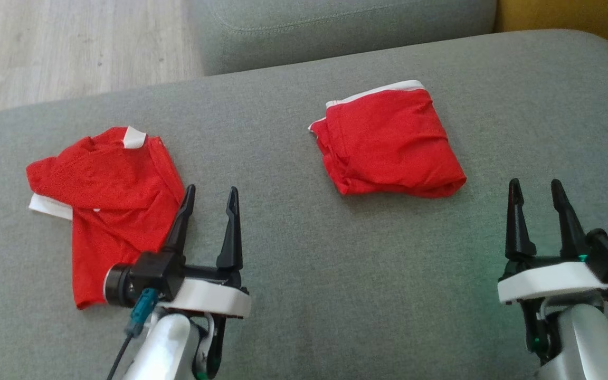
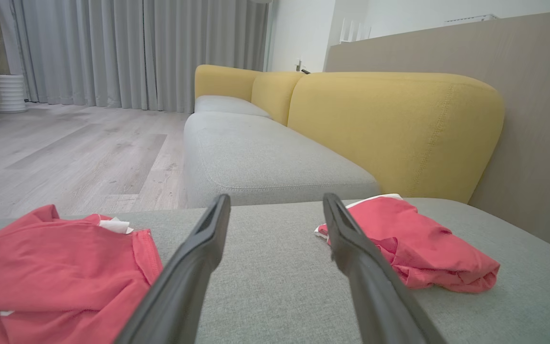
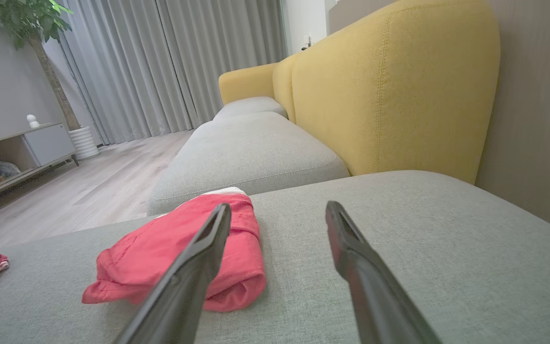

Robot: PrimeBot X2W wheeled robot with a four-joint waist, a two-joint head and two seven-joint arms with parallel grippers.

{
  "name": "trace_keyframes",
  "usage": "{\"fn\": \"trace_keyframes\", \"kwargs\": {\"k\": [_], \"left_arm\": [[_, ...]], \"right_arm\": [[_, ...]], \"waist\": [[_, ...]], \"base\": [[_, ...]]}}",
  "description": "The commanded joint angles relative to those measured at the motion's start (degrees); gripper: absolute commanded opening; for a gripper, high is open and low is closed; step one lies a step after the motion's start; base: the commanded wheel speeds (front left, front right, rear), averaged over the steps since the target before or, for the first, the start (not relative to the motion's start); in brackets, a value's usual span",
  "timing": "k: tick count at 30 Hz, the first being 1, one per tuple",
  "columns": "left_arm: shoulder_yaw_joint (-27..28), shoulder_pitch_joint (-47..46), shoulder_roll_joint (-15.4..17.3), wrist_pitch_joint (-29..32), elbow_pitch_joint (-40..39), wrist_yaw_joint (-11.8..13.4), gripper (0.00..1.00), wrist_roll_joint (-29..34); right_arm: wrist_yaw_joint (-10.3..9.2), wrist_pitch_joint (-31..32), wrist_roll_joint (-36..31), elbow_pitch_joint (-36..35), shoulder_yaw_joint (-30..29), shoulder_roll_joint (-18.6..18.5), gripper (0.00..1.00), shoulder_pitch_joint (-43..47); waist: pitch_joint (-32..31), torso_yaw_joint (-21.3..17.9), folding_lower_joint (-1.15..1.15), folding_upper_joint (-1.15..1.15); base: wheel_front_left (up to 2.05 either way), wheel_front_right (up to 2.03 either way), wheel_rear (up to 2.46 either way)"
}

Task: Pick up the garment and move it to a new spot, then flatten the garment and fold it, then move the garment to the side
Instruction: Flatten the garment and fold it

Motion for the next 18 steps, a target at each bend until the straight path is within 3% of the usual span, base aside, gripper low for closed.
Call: {"fn": "trace_keyframes", "kwargs": {"k": [1,7,8,9,18], "left_arm": [[2.5,-1.8,0.4,-0.5,-2.2,-0.1,1.0,0.4],[2.1,-3.3,0.4,-0.5,-2.8,-0.5,1.0,0.9],[1.9,-3.9,0.4,-0.5,-2.9,-0.6,1.0,1.0],[1.8,-4.4,0.4,-0.5,-3.0,-0.6,1.0,1.1],[-0.5,-8.8,0.4,-0.5,-3.0,-0.8,1.0,1.2]], "right_arm": [[-0.04,-0.6,0.7,-2.4,1.9,0.1,1.0,-1.4],[-0.04,-0.5,0.5,-2.1,2.4,0.2,1.0,-3.7],[-0.04,-0.3,0.3,-1.9,2.3,0.2,0.28,-4.7],[-0.04,-0.1,0.1,-1.6,2.2,0.2,0.0,-5.8],[-0.04,5.6,-1.8,7.3,0.9,-0.4,0.0,-21.1]], "waist": [[0.4,0.0,0.0,0.0],[3.1,1.1,0.0,0.0],[4.1,1.6,0.0,0.0],[4.9,2.1,0.0,0.0],[13.7,6.6,0.0,0.0]], "base": [[0.0,0.0,0.0],[0.0,0.0,0.0],[0.0,0.0,0.0],[0.0,0.0,0.0],[0.0,0.0,0.0]]}}
